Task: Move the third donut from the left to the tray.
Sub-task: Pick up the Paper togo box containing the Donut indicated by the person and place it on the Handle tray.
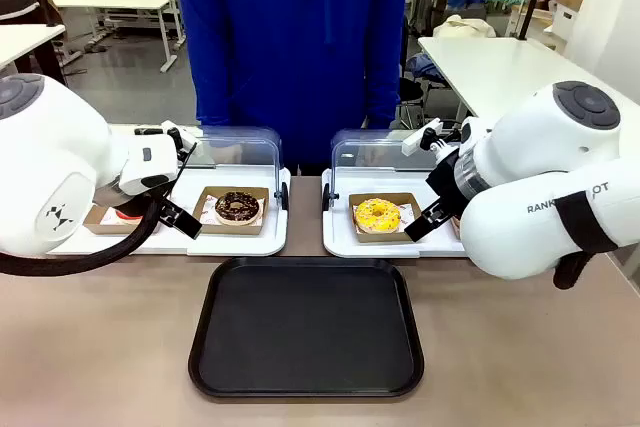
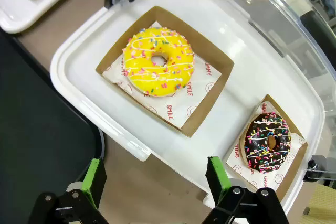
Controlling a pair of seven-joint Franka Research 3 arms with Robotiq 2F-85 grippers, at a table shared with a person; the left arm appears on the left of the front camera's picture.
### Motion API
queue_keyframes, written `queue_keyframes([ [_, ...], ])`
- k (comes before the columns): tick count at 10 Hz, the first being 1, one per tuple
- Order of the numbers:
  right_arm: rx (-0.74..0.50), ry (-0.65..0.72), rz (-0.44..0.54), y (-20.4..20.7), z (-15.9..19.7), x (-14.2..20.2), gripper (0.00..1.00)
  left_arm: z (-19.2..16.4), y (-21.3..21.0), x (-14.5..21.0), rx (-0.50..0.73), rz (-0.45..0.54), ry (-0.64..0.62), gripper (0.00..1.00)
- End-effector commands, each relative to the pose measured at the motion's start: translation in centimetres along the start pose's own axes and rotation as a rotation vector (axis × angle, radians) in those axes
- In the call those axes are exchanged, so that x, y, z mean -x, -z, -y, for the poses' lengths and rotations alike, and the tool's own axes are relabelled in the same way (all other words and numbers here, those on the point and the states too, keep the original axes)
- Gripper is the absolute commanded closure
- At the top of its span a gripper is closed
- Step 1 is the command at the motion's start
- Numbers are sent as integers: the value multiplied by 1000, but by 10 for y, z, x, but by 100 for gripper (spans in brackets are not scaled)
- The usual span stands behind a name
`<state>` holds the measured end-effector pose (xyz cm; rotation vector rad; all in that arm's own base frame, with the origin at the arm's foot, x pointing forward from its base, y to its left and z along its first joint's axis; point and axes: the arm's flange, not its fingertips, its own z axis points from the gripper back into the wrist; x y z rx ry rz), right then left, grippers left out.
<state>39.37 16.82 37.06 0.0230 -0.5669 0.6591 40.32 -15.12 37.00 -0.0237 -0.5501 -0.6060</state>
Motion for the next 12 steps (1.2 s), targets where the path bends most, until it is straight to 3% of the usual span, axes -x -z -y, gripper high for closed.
queue_keyframes([
  [1,0,0,0,0,0,0,0,0,0,0,0,0,0,0],
  [11,1,-3,0,0,0,0,0,0,0,0,0,0,-1,0],
  [12,-37,16,43,-27,7,-16,0,-16,-19,-10,68,21,-30,0],
])
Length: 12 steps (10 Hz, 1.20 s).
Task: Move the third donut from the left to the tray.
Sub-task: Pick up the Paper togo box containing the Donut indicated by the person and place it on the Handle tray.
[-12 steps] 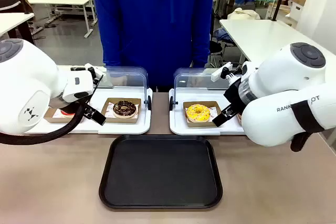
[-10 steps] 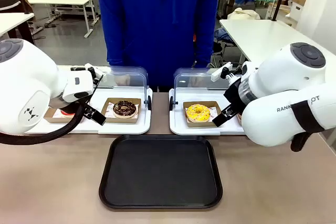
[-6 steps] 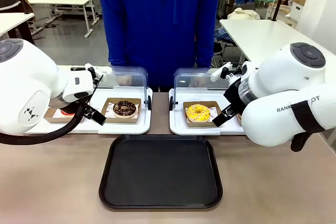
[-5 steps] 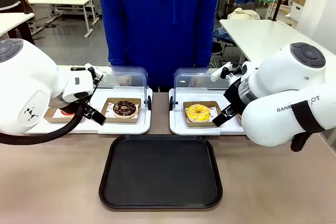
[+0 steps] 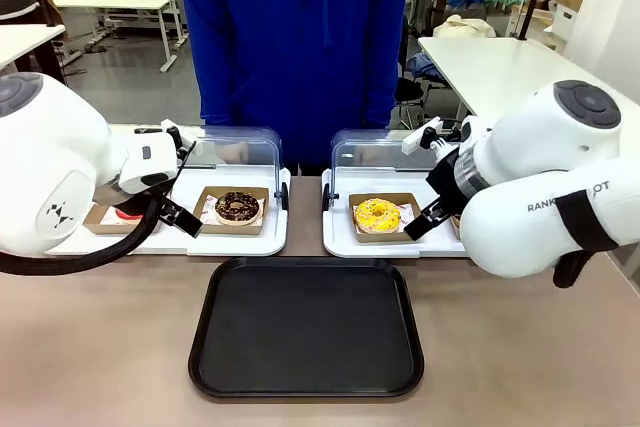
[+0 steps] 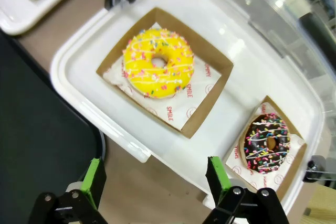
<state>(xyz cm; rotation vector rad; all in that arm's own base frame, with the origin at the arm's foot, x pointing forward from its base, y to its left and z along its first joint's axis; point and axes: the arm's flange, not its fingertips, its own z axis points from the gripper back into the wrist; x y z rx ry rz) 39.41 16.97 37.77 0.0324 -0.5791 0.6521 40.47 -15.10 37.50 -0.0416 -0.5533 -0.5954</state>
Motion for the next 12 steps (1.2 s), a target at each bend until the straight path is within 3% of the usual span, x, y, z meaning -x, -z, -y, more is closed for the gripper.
queue_keyframes([
  [1,-54,24,62,-47,16,-20,0,-31,-35,-16,111,36,-29,0],
  [4,-161,28,144,-113,72,-8,0,-101,-89,-22,312,85,22,0],
  [7,-311,16,267,-146,167,43,0,-180,-119,26,558,212,179,0],
  [10,-432,30,401,-145,239,100,0,-231,-124,88,648,361,250,0],
  [12,-476,38,468,-145,258,130,0,-251,-123,120,658,451,269,0],
])
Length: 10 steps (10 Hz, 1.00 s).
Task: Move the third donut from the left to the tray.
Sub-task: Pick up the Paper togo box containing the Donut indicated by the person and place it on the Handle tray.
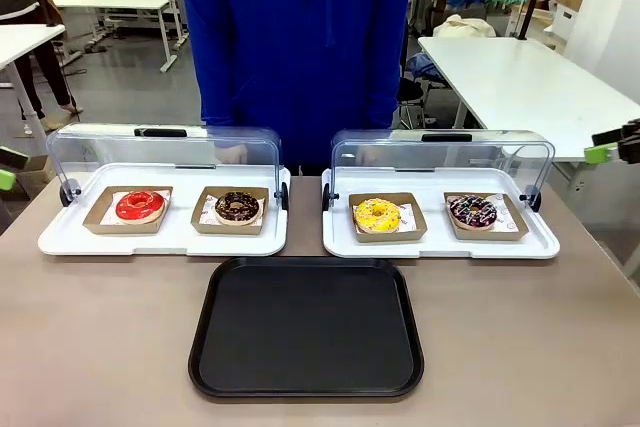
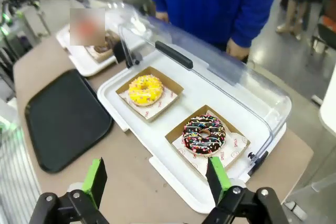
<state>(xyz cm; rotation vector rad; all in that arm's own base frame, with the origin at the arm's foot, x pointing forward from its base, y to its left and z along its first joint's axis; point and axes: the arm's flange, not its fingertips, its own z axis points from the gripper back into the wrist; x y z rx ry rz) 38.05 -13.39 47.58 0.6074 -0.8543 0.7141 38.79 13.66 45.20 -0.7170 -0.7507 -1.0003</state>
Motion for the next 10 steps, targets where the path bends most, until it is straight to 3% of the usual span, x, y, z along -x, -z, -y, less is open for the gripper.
queue_keyframes([
  [1,-52,-3,41,-5,17,12,0,-12,-6,14,-8,88,37,0],
  [4,-63,-6,112,-22,30,32,0,-4,-11,29,-67,214,98,0],
  [8,-54,-5,162,-29,34,36,0,-1,4,21,-73,255,86,0],
  [10,-72,6,151,-30,31,40,0,-3,-2,21,-68,218,82,0],
])
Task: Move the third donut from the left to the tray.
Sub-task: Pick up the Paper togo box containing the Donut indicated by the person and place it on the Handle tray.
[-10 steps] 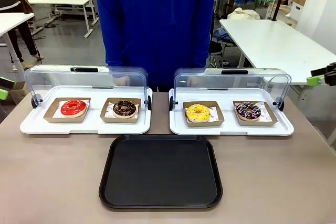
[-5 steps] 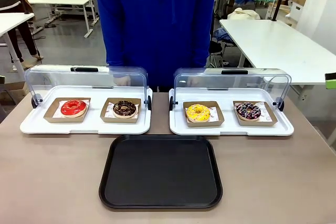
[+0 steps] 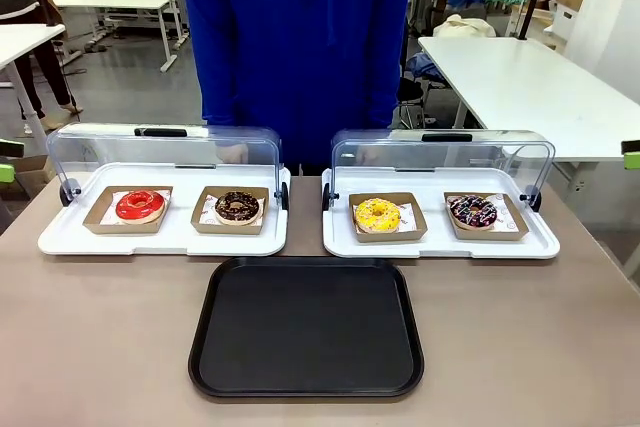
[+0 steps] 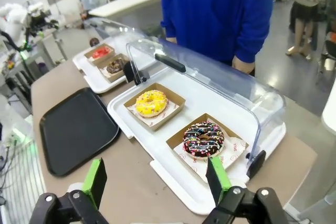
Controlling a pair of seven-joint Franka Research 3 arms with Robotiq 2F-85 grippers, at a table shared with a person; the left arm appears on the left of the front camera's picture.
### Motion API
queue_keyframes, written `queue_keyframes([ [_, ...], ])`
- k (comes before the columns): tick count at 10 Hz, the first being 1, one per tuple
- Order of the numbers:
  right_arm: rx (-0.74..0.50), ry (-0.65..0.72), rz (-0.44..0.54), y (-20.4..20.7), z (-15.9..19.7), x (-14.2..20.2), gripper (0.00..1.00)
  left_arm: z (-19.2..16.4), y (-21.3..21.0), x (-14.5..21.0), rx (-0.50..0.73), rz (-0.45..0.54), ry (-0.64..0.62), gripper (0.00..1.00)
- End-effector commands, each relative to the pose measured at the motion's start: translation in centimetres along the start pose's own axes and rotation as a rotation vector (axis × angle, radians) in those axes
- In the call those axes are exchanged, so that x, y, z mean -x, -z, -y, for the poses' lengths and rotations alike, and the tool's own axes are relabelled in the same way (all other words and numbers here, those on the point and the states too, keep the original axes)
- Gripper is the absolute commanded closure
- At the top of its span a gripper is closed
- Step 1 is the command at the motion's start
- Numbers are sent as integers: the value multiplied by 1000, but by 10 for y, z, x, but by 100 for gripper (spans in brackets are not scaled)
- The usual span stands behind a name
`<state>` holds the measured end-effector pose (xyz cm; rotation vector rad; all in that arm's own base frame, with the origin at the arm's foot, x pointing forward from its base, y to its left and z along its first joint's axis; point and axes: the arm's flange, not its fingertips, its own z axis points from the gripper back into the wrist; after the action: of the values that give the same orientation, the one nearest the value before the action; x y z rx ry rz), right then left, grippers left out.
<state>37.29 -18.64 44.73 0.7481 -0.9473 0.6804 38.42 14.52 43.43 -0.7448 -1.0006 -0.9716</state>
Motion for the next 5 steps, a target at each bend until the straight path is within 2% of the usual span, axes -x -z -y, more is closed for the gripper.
queue_keyframes([
  [1,4,-30,8,-3,-1,-4,0,0,-4,1,3,5,5,0],
  [5,4,-30,8,-3,-1,-4,0,0,-4,1,3,5,5,0],
])
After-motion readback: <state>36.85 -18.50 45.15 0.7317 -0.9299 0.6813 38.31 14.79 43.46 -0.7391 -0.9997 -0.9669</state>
